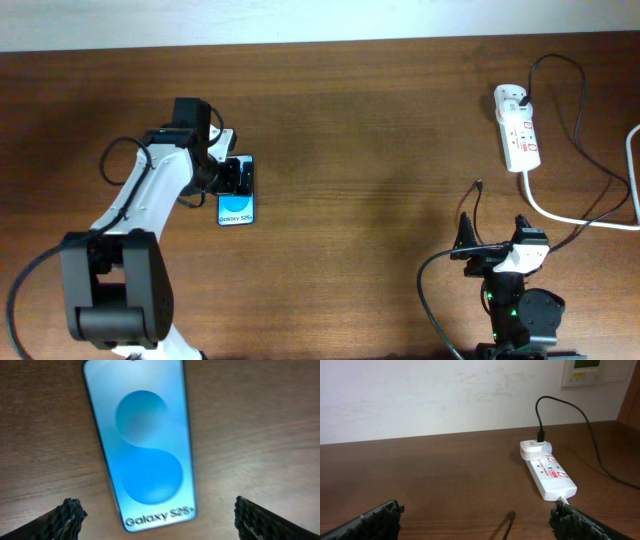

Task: Plug charger to phone and switch on socket
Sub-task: 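Lower the left gripper and grasp the phone's top edge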

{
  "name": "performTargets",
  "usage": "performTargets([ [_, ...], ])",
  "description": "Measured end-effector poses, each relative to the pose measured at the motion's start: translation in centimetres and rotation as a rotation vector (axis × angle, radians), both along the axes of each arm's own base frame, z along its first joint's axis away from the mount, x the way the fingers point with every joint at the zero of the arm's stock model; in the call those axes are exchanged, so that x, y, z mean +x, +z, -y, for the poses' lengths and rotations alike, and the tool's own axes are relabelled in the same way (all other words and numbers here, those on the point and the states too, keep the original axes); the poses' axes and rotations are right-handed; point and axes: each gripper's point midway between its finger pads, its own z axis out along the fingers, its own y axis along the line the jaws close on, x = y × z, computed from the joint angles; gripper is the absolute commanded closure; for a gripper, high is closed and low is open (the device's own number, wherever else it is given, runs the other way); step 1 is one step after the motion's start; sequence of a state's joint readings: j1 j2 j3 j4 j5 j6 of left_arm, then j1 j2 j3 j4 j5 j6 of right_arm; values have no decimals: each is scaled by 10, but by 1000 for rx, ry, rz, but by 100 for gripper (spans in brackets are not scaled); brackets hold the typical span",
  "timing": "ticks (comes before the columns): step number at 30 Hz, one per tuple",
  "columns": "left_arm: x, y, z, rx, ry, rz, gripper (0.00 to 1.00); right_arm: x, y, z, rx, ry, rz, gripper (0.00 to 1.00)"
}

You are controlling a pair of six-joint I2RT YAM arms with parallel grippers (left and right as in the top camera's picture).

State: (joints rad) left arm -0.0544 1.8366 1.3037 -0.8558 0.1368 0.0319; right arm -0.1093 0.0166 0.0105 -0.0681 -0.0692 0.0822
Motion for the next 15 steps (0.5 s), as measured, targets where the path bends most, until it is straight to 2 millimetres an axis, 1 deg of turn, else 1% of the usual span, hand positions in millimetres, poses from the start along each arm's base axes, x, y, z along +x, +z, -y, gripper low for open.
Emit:
performTargets([
  [5,19,-4,-3,17,33,59,1,0,0,0,0,0,0,2],
  [11,23,-18,-4,23,36,45,1,0,0,0,0,0,0,2],
  [15,27,-18,-4,19,48,60,1,0,0,0,0,0,0,1],
])
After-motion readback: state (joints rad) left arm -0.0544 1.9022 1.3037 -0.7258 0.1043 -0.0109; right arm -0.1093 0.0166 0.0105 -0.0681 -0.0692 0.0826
